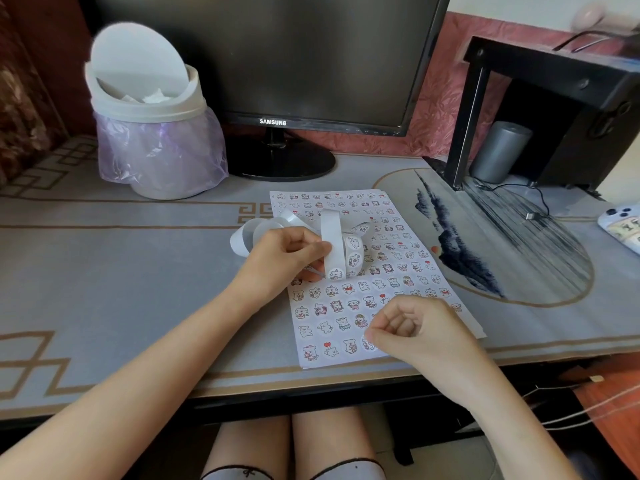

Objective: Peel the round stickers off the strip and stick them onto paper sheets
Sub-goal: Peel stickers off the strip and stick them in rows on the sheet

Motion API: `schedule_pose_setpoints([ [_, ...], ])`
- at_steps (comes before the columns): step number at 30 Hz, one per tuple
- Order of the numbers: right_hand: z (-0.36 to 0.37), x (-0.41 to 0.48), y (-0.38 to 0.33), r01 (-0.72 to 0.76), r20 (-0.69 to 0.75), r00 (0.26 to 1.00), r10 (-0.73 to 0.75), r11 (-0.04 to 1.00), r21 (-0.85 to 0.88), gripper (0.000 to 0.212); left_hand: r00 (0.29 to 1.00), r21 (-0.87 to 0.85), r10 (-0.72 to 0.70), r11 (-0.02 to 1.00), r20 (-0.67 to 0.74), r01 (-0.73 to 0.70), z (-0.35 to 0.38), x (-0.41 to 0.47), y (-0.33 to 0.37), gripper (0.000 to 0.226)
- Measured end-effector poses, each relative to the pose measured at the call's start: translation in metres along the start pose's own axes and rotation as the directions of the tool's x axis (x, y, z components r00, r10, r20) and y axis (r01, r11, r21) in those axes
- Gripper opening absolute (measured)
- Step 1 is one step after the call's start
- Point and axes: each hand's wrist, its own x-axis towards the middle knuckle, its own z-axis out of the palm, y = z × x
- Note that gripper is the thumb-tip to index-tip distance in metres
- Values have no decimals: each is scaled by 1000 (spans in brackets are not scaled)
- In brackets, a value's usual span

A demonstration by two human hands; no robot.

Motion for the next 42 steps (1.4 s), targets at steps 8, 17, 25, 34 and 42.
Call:
schedule_pose_setpoints([
  [8, -2, 2, 5, 20, 7, 1000, -20, 1000, -9, 22, 1000, -6, 0, 1000, 3, 0, 1, 0, -1, 13],
  [17, 0, 4, 8, 7, -13, 1000, -6, 999, 46, 19, 1000, 1, -9, 1000, 0, 9, 1, 0, 0, 13],
  [25, -1, 7, 10, 35, -20, 999, -35, 999, -1, 17, 1000, 0, -9, 1000, 1, 9, 0, 0, 0, 14],
  [34, -8, 5, 10, 13, 69, 998, -15, 999, 30, 20, 1000, 0, 0, 1000, 0, 0, 0, 0, -1, 14],
  [42, -7, 4, 10, 13, 108, 994, -15, 1000, 20, 27, 1000, 13, 4, 1000, -4, -4, 1, -1, 0, 13],
])
